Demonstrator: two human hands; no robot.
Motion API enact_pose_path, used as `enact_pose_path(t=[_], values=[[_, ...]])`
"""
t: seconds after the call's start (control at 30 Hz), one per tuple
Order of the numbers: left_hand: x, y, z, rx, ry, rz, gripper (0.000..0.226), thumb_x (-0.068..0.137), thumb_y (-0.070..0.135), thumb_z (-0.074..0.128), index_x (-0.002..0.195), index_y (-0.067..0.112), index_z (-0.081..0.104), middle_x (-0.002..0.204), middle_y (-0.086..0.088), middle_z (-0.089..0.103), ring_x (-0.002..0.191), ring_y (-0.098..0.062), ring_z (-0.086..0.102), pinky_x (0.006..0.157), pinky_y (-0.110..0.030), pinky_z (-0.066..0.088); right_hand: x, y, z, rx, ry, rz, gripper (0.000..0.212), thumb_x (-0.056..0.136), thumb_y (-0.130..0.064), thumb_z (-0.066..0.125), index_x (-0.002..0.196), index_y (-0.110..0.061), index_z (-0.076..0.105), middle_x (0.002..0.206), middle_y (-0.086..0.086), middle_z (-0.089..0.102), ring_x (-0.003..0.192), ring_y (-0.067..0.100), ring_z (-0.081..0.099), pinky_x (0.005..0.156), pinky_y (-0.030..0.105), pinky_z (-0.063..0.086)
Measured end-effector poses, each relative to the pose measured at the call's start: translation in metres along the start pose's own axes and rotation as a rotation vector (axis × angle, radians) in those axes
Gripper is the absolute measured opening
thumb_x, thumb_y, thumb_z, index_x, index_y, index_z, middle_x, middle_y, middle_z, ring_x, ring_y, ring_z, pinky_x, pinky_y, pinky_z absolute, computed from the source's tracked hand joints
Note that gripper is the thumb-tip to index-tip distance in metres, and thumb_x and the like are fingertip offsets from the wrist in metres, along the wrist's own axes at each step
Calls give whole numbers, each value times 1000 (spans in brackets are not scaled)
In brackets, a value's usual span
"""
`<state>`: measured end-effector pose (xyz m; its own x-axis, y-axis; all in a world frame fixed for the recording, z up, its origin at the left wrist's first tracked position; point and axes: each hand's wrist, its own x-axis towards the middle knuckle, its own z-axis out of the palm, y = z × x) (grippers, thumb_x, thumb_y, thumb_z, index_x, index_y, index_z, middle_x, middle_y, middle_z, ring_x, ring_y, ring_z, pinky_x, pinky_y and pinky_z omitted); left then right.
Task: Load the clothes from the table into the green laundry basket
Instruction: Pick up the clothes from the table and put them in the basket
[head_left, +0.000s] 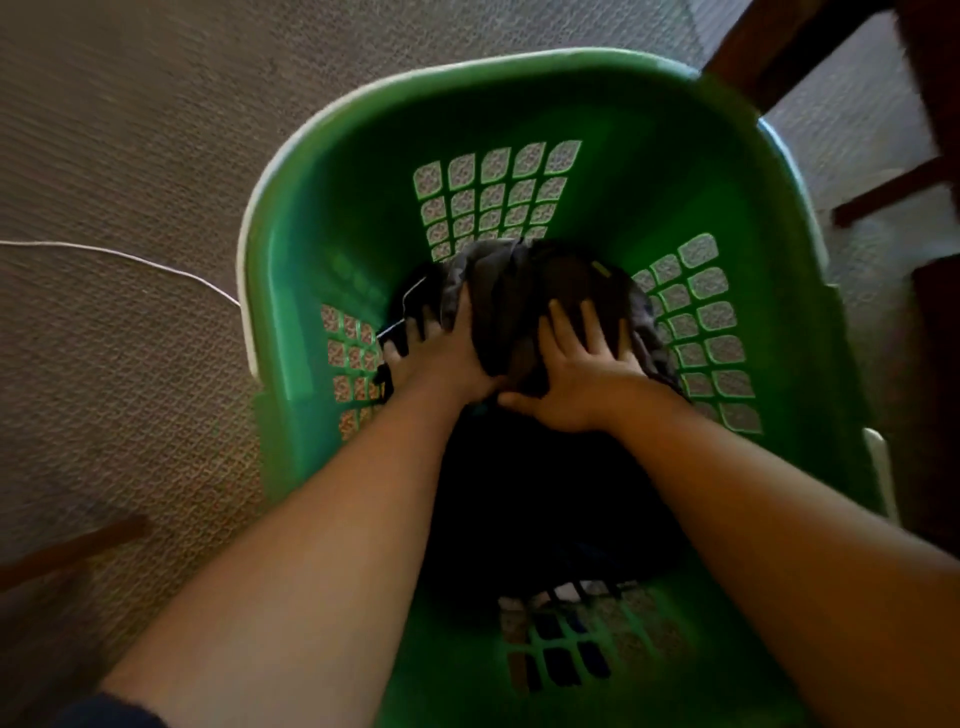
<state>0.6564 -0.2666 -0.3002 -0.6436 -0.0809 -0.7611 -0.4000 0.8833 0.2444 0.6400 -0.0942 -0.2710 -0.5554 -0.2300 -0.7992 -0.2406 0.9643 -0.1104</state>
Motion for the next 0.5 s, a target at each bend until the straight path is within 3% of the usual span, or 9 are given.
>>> enact_pose_path(t=[0.13, 0.23, 0.37, 0.5], values=[[-48, 6, 7, 33, -158, 44, 117, 93, 39, 71, 158, 39, -26, 171, -11, -24, 156, -51, 3, 123, -67, 18, -57, 2, 10, -94, -240, 39, 150, 55, -92, 64, 151, -32, -34, 158, -8, -40, 144, 37, -38, 115, 62, -20], [-82, -1, 26, 63, -209, 24, 119, 93, 38, 73, 158, 40, -27, 170, -8, -29, 156, -51, -3, 124, -65, 16, -78, -3, 48, -247, -223, 77, 165, 51, -77, 82, 143, -29, -46, 154, -2, -47, 141, 45, -39, 115, 68, -17], [-93, -9, 56, 136, -223, 6, 123, 93, 36, 73, 157, 36, -32, 171, -8, -27, 156, -51, -7, 127, -61, 8, -69, -9, 82, -278, -86, 64, 147, 71, -67, 77, 143, -28, -44, 156, 4, -44, 141, 53, -35, 113, 71, -16], [-71, -5, 68, 133, -244, -49, 128, 89, 28, 75, 153, 45, -35, 169, -13, -30, 150, -52, 27, 116, -57, 36, -43, -7, 98, -297, 23, 36, 119, 90, -58, 59, 142, -25, -43, 161, 8, -36, 141, 56, -31, 117, 67, -12]])
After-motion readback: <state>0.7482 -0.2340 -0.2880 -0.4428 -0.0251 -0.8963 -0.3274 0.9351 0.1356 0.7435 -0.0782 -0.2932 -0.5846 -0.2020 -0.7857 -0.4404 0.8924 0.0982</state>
